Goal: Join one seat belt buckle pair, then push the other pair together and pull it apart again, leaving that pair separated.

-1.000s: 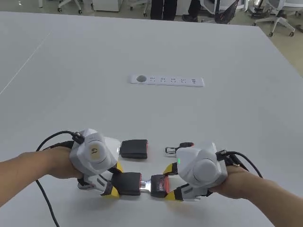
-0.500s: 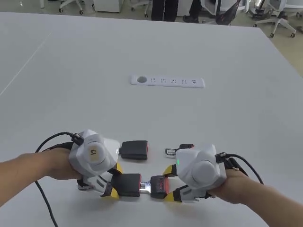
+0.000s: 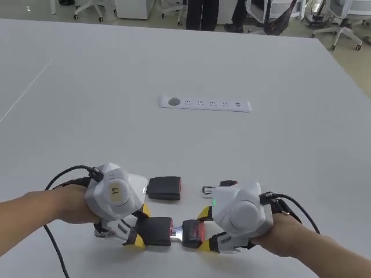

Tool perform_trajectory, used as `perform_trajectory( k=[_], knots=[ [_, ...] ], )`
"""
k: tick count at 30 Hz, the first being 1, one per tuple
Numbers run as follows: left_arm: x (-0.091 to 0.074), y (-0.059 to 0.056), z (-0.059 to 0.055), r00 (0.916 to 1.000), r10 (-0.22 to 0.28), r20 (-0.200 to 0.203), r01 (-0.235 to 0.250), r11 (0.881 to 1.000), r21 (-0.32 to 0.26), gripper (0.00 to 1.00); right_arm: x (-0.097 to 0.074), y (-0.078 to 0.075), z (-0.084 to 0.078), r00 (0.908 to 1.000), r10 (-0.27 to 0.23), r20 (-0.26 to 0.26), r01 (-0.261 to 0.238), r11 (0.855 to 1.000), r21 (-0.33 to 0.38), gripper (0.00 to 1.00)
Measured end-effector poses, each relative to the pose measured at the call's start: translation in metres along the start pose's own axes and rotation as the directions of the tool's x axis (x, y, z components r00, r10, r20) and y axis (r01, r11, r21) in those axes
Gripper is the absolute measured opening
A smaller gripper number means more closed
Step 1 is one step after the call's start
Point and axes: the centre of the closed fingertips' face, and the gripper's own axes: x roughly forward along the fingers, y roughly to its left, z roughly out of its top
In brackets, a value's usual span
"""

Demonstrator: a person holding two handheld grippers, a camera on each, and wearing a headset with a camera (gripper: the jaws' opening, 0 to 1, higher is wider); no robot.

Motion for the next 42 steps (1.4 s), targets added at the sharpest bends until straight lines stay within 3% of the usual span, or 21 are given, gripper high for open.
perform_trajectory(
  k=[15, 16, 17, 27, 36, 42],
  knots=[
    [0.0, 0.001, 0.0, 0.9999, 0.013, -0.001, -0.013, 1.0, -0.02, 0.31, 0.006, 0.002, 0.013, 0.9996, -0.008, 0.028, 0.007, 0.999, 0.043, 0.27],
    [0.001, 0.001, 0.001, 0.9999, 0.014, -0.001, -0.014, 1.0, -0.016, 0.31, 0.008, 0.011, 0.013, 0.9985, 0.054, 0.007, -0.054, 0.998, 0.031, 0.27],
    [0.0, 0.0, 0.001, 0.9999, 0.012, -0.007, -0.012, 1.0, -0.02, 0.31, 0.007, 0.004, 0.018, 0.9994, 0.005, 0.034, -0.005, 1.0, 0.019, 0.27],
    [-0.001, 0.001, 0.0, 0.9998, 0.01, -0.018, -0.011, 1.0, -0.016, 0.31, 0.007, 0.002, 0.01, 0.9997, 0.002, 0.025, -0.003, 0.999, 0.047, 0.27],
    [0.0, 0.0, 0.0, 0.9991, 0.003, -0.041, -0.003, 1.0, 0.003, 0.32, 0.002, 0.003, 0.011, 0.9994, -0.004, 0.034, 0.004, 1.0, 0.004, 0.27],
    [0.001, 0.001, 0.0, 0.9984, 0.006, -0.057, -0.006, 1.0, 0.006, 0.31, 0.004, 0.001, 0.012, 0.9999, -0.01, 0.004, 0.01, 0.999, 0.032, 0.27]
  ],
)
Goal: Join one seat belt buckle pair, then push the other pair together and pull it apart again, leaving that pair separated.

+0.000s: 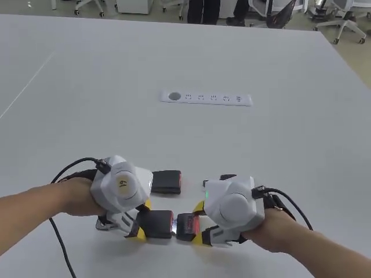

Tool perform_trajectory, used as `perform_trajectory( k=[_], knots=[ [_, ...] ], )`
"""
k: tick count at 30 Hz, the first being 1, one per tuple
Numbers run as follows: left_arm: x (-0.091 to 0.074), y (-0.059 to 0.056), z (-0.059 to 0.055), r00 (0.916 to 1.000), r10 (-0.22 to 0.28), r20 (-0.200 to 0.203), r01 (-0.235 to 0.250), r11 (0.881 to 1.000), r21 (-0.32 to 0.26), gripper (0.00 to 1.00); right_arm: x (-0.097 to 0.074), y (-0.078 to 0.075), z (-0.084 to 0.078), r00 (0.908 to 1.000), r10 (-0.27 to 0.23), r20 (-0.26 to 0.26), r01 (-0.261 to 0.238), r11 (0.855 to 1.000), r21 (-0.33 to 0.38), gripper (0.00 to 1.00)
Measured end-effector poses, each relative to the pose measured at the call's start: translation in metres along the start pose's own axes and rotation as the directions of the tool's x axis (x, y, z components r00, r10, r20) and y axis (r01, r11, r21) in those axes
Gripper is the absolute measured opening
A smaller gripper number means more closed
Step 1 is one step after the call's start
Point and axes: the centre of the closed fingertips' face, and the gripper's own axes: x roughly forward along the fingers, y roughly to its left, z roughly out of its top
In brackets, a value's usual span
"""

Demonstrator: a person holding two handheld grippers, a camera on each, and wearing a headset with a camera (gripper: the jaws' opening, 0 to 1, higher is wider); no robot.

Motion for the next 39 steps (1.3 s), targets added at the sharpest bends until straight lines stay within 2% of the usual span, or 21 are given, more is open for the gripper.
perform_trajectory(
  k=[4, 7, 12, 16, 19, 29, 35, 39],
  knots=[
    [-0.0004, 0.0008, -0.003, 0.9999, -0.001, 0.017, 0.001, 1.0, 0.0, 0.31, -0.0019, -0.0005, -0.0027, 0.9998, 0.001, 0.019, -0.001, 1.0, -0.01, 0.27],
    [0.0004, -0.0011, -0.0008, 0.9995, -0.004, 0.03, 0.004, 1.0, -0.004, 0.31, -0.0013, -0.0006, -0.0028, 0.9992, 0.006, 0.04, -0.005, 1.0, -0.01, 0.26],
    [0.0009, -0.0008, 0.0004, 0.9998, 0.002, 0.022, -0.001, 1.0, -0.028, 0.31, 0.0013, -0.0008, -0.0017, 0.9999, -0.005, 0.015, 0.005, 1.0, 0.003, 0.27],
    [-0.0002, -0.0044, 0.0004, 0.9991, 0.008, 0.041, -0.007, 1.0, -0.017, 0.31, 0.0007, -0.0019, -0.0049, 0.9993, 0.001, 0.037, -0.001, 1.0, -0.005, 0.27],
    [-0.0001, -0.0028, 0.0001, 0.9987, 0.004, 0.051, -0.003, 1.0, -0.016, 0.31, 0.0013, -0.0009, -0.0042, 0.9994, -0.004, 0.034, 0.005, 0.999, -0.031, 0.27],
    [0.0005, -0.0025, 0.0004, 0.9989, -0.003, 0.046, 0.003, 1.0, 0.001, 0.33, -0.0007, 0.0008, -0.0022, 0.9997, 0.0, 0.023, 0.001, 0.999, -0.043, 0.3],
    [0.0008, -0.0021, 0.0028, 0.9985, 0.003, 0.055, -0.001, 0.999, -0.043, 0.35, -0.0006, 0.0012, -0.0044, 0.9999, 0.002, 0.013, -0.001, 0.999, -0.046, 0.34],
    [0.001, -0.0043, 0.005, 0.9985, 0.007, 0.055, -0.004, 0.999, -0.045, 0.38, -0.0023, 0.0008, -0.0075, 0.9999, -0.01, 0.004, 0.01, 0.999, -0.047, 0.36]
  ],
)
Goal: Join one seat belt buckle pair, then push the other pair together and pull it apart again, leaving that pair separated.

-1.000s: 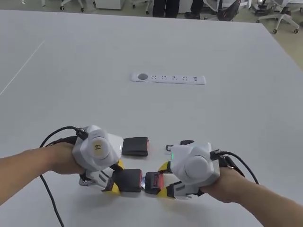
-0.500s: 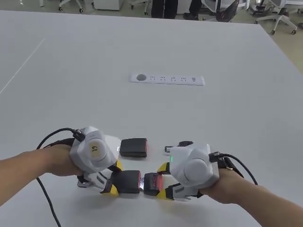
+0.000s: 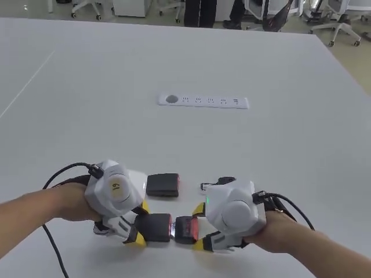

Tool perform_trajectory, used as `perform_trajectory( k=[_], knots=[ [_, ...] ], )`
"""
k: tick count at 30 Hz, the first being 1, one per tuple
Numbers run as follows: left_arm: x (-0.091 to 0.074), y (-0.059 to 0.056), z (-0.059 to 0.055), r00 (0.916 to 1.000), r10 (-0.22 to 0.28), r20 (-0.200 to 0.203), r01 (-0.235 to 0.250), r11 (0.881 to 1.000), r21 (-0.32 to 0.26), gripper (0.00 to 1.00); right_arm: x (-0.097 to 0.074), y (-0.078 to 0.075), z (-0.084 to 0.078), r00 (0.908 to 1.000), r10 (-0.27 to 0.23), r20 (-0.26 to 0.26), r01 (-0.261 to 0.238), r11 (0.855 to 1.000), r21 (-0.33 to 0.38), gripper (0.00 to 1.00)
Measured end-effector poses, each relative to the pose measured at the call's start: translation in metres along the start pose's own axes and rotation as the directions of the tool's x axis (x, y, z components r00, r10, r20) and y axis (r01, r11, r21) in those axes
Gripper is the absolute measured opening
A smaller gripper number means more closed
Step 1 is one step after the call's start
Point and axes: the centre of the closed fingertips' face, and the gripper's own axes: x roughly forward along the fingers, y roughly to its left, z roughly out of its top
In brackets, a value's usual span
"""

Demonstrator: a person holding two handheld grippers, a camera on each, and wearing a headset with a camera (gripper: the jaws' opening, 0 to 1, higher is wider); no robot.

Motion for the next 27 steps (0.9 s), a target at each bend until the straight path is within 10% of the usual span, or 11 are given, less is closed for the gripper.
perform_trajectory(
  k=[27],
  knots=[
    [-0.034, 0.025, 0.009, 0.987, 0.12, 0.108, -0.104, 0.985, -0.136, 0.49, -0.045, -0.034, -0.009, 0.9873, -0.147, 0.06, 0.138, 0.981, 0.133, 0.47]
  ],
)
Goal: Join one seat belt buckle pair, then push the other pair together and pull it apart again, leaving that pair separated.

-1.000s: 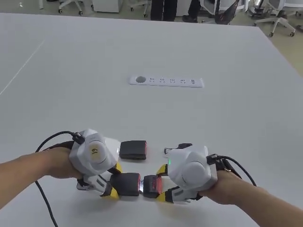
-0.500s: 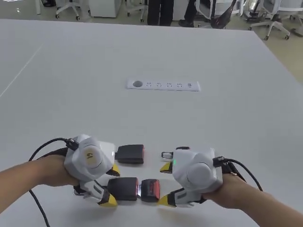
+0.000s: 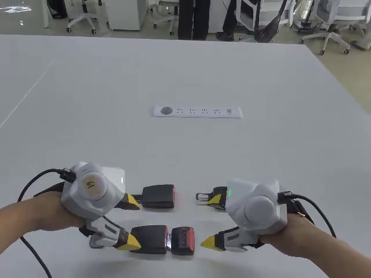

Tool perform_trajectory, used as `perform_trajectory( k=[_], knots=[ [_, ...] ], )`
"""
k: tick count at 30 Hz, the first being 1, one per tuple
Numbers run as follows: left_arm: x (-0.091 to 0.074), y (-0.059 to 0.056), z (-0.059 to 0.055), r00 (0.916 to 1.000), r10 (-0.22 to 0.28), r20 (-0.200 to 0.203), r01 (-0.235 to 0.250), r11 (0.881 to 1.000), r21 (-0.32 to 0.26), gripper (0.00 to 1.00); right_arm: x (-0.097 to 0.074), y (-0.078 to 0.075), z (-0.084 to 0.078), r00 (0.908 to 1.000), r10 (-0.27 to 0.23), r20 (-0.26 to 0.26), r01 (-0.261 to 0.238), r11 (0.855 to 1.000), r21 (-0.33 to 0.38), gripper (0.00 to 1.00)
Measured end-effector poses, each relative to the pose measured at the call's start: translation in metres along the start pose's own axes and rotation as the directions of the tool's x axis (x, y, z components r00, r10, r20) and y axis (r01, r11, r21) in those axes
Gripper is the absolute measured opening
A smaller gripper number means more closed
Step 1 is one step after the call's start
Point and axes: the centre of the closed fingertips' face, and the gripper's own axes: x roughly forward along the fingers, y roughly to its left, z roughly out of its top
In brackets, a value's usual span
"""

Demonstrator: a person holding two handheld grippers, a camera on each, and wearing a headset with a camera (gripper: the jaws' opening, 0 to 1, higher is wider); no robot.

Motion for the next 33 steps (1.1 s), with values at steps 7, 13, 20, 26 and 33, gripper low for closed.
perform_trajectory(
  k=[7, 13, 20, 26, 33],
  knots=[
    [-0.004, 0.018, 0.004, 0.9993, 0.031, 0.019, -0.031, 0.999, -0.011, 0.5, -0.01, -0.016, -0.005, 0.9993, -0.037, 0.003, 0.037, 0.999, 0.031, 0.47],
    [-0.004, 0.029, 0.014, 0.9986, 0.047, 0.025, -0.047, 0.999, -0.012, 0.5, -0.015, -0.028, -0.01, 0.9984, -0.057, 0.002, 0.057, 0.997, 0.044, 0.47],
    [-0.003, 0.048, 0.017, 0.9982, 0.057, 0.02, -0.057, 0.998, -0.01, 0.5, -0.018, -0.044, -0.017, 0.9974, -0.072, -0.009, 0.072, 0.996, 0.055, 0.47],
    [0.001, 0.059, 0.02, 0.9986, 0.053, 0.001, -0.053, 0.999, 0.008, 0.49, -0.018, -0.051, -0.024, 0.9974, -0.068, -0.023, 0.069, 0.996, 0.06, 0.47],
    [0.007, 0.066, 0.02, 0.9989, 0.034, -0.033, -0.033, 0.999, 0.03, 0.48, -0.015, -0.057, -0.029, 0.9979, -0.059, -0.025, 0.061, 0.995, 0.081, 0.46]
  ],
)
